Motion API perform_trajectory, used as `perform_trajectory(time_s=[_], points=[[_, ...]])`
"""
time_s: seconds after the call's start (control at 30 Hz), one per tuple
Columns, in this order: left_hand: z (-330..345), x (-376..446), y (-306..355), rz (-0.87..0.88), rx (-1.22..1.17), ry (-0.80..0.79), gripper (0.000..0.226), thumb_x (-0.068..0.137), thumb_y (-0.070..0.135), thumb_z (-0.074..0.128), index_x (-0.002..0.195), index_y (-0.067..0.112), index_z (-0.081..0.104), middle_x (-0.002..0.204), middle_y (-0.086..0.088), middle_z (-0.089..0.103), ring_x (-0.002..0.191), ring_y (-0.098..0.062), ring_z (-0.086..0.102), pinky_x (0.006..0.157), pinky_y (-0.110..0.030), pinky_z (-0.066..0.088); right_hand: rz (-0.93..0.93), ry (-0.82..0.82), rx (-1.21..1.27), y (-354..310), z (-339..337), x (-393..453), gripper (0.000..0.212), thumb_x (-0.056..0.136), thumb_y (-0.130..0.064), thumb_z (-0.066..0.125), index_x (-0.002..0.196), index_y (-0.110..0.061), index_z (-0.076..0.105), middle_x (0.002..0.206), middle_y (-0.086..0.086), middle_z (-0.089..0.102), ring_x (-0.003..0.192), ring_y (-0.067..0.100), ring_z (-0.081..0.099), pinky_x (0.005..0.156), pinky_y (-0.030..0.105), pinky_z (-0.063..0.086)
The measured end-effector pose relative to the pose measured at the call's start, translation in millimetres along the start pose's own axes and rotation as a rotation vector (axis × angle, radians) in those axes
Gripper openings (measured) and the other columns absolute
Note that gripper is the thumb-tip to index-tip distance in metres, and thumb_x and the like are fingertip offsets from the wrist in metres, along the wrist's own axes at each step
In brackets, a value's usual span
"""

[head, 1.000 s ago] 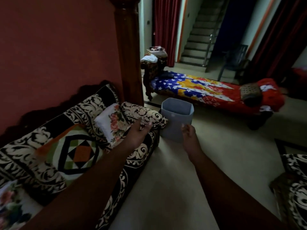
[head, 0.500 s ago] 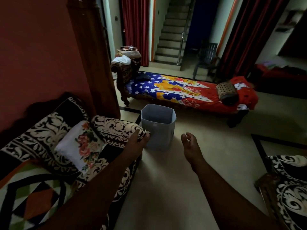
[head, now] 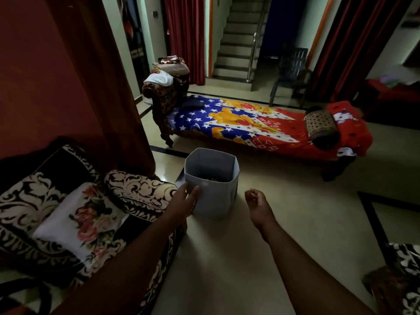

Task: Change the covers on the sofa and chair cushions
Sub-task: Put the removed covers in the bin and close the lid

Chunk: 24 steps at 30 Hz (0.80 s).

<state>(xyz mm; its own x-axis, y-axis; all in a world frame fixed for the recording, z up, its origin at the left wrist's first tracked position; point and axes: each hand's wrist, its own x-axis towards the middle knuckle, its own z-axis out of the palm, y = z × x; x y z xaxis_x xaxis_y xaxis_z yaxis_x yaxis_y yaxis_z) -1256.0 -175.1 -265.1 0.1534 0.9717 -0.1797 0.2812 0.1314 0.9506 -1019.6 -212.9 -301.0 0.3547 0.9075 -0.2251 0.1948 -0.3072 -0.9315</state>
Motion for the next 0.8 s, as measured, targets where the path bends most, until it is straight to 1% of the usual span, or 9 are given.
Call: perform_trajectory(time_s=[0.17,0.27,0.33,0.37,0.4,0.47,0.6,0.7,0.8], points=[[26,58,14,-0.039,0.033,0.047,0.051,0.107,0.028,0.048,0.152,0.006,0.036,0.124,0.003,0.043,0.115,-0.012,0.049,0.059,-0.002,0.045,0.014,-0.083,-0.019,-9,-12,72,0.069,0.093,-0.062,0.048,0.147,-0.021,0.041,0.147,0.006,0.05,0.116,0.017,0.05,0.095,0.037,0.047],[34,96,6,-0.085,0.053,0.06,0.054,0.106,0.029,0.048,0.154,0.008,0.034,0.138,-0.007,0.048,0.131,-0.022,0.048,0.057,0.002,0.041,0.033,-0.121,-0.061,-12,-11,113,0.074,0.091,-0.066,0.048,0.149,-0.021,0.038,0.151,0.007,0.047,0.122,0.02,0.05,0.101,0.041,0.047],[34,124,-2,-0.109,0.066,0.079,0.057,0.106,0.032,0.049,0.155,0.01,0.032,0.149,-0.011,0.045,0.131,-0.021,0.047,0.062,0.0,0.043,0.04,-0.143,-0.082,-15,-6,142,0.081,0.086,-0.069,0.047,0.151,-0.022,0.037,0.153,0.008,0.045,0.13,0.025,0.049,0.104,0.044,0.046],[32,138,-6,-0.123,0.067,0.088,0.059,0.105,0.035,0.05,0.156,0.012,0.032,0.152,-0.011,0.044,0.131,-0.021,0.048,0.072,-0.004,0.047,0.036,-0.15,-0.094,-16,-2,156,0.082,0.085,-0.069,0.047,0.151,-0.021,0.037,0.152,0.008,0.045,0.131,0.026,0.049,0.105,0.045,0.046],[29,158,-13,-0.141,0.061,0.095,0.062,0.104,0.04,0.051,0.157,0.014,0.031,0.155,-0.012,0.043,0.133,-0.022,0.048,0.088,-0.016,0.051,0.034,-0.154,-0.104,-16,3,175,0.08,0.086,-0.067,0.048,0.15,-0.021,0.038,0.152,0.009,0.045,0.131,0.026,0.049,0.106,0.046,0.046],[23,187,-21,-0.18,0.067,0.096,0.067,0.101,0.047,0.052,0.158,0.018,0.029,0.157,-0.013,0.041,0.138,-0.027,0.047,0.105,-0.038,0.048,0.046,-0.152,-0.123,-15,12,205,0.069,0.093,-0.061,0.05,0.148,-0.02,0.04,0.148,0.008,0.048,0.127,0.025,0.051,0.105,0.046,0.047],[12,265,-51,-0.222,0.085,0.083,0.065,0.102,0.045,0.053,0.157,0.017,0.031,0.158,-0.01,0.04,0.14,-0.025,0.045,0.094,-0.024,0.043,0.104,-0.128,-0.158,-16,38,275,0.056,0.097,-0.053,0.051,0.142,-0.019,0.046,0.126,0.001,0.055,0.11,0.018,0.053,0.098,0.04,0.048],[6,313,-69,-0.295,0.065,0.048,0.06,0.104,0.038,0.053,0.155,0.012,0.034,0.146,-0.006,0.049,0.132,-0.023,0.051,0.071,-0.006,0.045,0.147,-0.137,-0.197,-17,55,317,0.042,0.1,-0.049,0.05,0.132,-0.022,0.049,0.101,-0.013,0.052,0.1,0.016,0.052,0.092,0.039,0.048],[-1,356,-86,-0.344,0.115,0.025,0.062,0.103,0.041,0.053,0.154,0.011,0.036,0.148,-0.013,0.05,0.138,-0.028,0.048,0.089,-0.021,0.04,0.165,-0.139,-0.216,-15,69,355,0.046,0.1,-0.048,0.051,0.135,-0.02,0.049,0.111,-0.008,0.053,0.105,0.016,0.053,0.094,0.038,0.047]])
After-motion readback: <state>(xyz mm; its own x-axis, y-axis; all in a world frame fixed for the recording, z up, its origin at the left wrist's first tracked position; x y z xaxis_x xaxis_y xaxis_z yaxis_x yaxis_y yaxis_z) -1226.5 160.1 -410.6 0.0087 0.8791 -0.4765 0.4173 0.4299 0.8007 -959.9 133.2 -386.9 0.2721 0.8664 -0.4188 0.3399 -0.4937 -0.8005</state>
